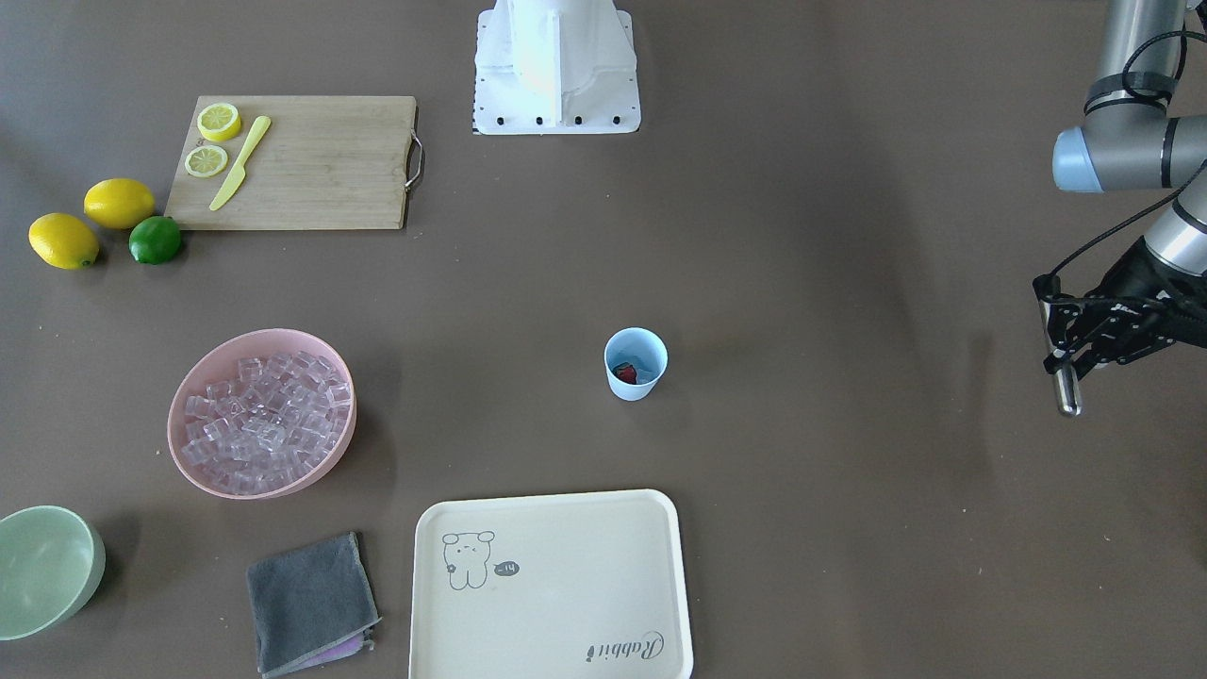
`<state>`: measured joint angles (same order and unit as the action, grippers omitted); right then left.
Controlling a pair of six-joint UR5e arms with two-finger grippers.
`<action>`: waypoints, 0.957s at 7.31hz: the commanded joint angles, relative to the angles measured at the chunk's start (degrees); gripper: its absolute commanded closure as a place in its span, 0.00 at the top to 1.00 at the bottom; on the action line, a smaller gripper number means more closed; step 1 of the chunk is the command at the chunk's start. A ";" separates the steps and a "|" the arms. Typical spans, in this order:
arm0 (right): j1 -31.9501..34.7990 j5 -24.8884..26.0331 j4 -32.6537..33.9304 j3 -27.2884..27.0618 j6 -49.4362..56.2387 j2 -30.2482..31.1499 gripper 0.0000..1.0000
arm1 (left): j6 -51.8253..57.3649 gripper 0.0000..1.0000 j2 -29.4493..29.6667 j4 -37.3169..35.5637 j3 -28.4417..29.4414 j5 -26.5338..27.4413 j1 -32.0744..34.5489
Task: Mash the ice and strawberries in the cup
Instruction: 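Grasp the metal muddler upright with the left gripper and lift it, then carry the muddler with the left gripper over the cup and lower it in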
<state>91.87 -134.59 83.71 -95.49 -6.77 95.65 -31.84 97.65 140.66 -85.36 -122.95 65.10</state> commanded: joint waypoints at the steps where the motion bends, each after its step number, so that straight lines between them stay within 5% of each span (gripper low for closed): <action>1: 0.67 0.29 0.14 -2.06 0.00 1.11 1.00 | -9.48 0.14 11.44 -0.04 -2.26 3.57 -0.41; 2: 0.68 0.20 0.14 -2.07 0.00 1.29 1.00 | -14.34 0.14 16.81 0.05 -2.87 6.38 -3.63; 5: 0.68 0.29 0.40 -2.77 0.00 1.02 1.00 | -25.52 0.14 22.74 7.65 -5.96 32.95 -17.33; 7: 0.59 -0.06 0.32 -2.77 0.00 1.20 1.00 | -25.47 0.15 24.51 10.32 -5.87 45.96 -24.01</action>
<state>92.49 -134.38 84.07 -98.20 -6.77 96.76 -56.68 121.27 148.86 -91.17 -86.04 45.69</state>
